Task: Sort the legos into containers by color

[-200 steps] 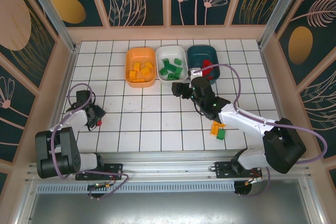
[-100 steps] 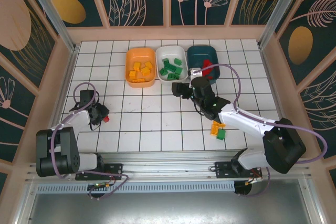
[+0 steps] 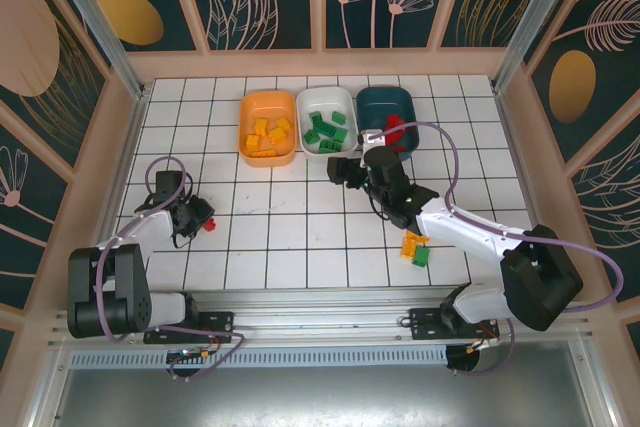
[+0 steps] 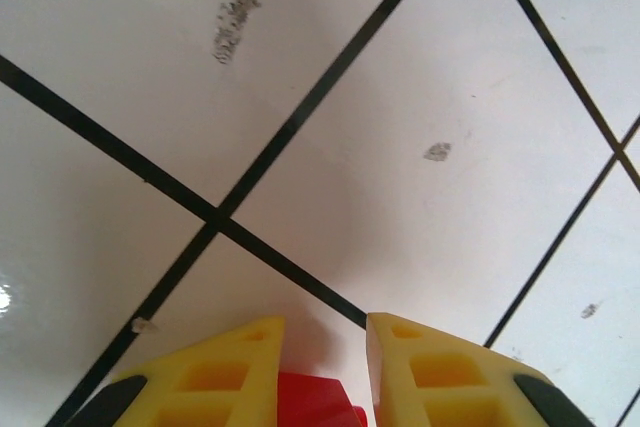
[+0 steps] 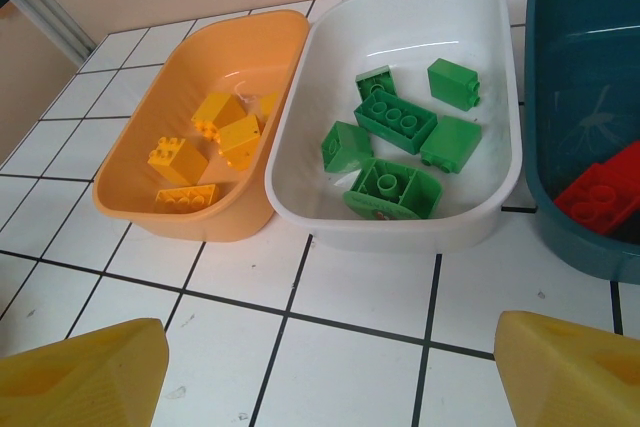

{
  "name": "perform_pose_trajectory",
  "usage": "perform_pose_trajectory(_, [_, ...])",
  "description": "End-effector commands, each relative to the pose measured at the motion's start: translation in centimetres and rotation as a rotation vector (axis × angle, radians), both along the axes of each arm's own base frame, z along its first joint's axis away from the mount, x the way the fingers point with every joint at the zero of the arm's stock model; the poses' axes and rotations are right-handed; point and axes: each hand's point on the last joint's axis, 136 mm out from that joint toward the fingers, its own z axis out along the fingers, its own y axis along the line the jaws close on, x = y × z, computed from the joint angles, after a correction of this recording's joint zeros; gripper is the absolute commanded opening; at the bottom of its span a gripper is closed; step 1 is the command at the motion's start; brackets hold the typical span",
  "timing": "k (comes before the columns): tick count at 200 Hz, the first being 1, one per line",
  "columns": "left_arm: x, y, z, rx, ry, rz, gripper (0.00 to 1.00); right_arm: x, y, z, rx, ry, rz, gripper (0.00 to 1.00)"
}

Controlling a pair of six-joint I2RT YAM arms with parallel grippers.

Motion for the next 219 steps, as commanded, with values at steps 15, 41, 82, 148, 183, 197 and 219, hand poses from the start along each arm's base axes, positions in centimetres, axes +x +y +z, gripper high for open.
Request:
perform_pose_trajectory(15, [0.9, -1.4, 1.8, -0.06, -0.062, -0.021, 0.07, 0.3, 0.2, 1.6, 0.014, -0.044, -0.003, 0.85])
perform_pose_trajectory(41, [1.8, -2.9, 3.5, -0.08, -0.104, -0.054, 0.06, 0.4, 0.1, 1.5, 0.012, -0.039, -0.008, 0.85])
perform_pose_trajectory(82, [5.2, -8.7, 7.6, -0.07, -0.195, -0.193, 0.04, 1.5, -2.5, 1.0, 0.031, -0.001, -0.117, 0.84])
perform_pose_trajectory(148, [15.4, -29.4, 15.2, -0.104, -0.452, -0.657, 0.01, 2.7, -14.1, 1.3, 0.111, 0.063, -0.5, 0.83])
perform_pose_trajectory(183, [19.4, -39.7, 17.1, -0.149, -0.542, -0.844, 0.02, 1.6, -18.0, 1.9, 0.114, 0.059, -0.574, 0.83])
perform_pose_trajectory(197, [20.9, -42.3, 16.9, -0.172, -0.558, -0.878, 0.03, 1.0, -19.1, 2.0, 0.104, 0.055, -0.593, 0.83])
perform_pose_trajectory(219, [22.7, -45.1, 15.0, -0.211, -0.553, -0.915, 0.05, 0.2, -20.2, 2.2, 0.09, 0.051, -0.609, 0.83])
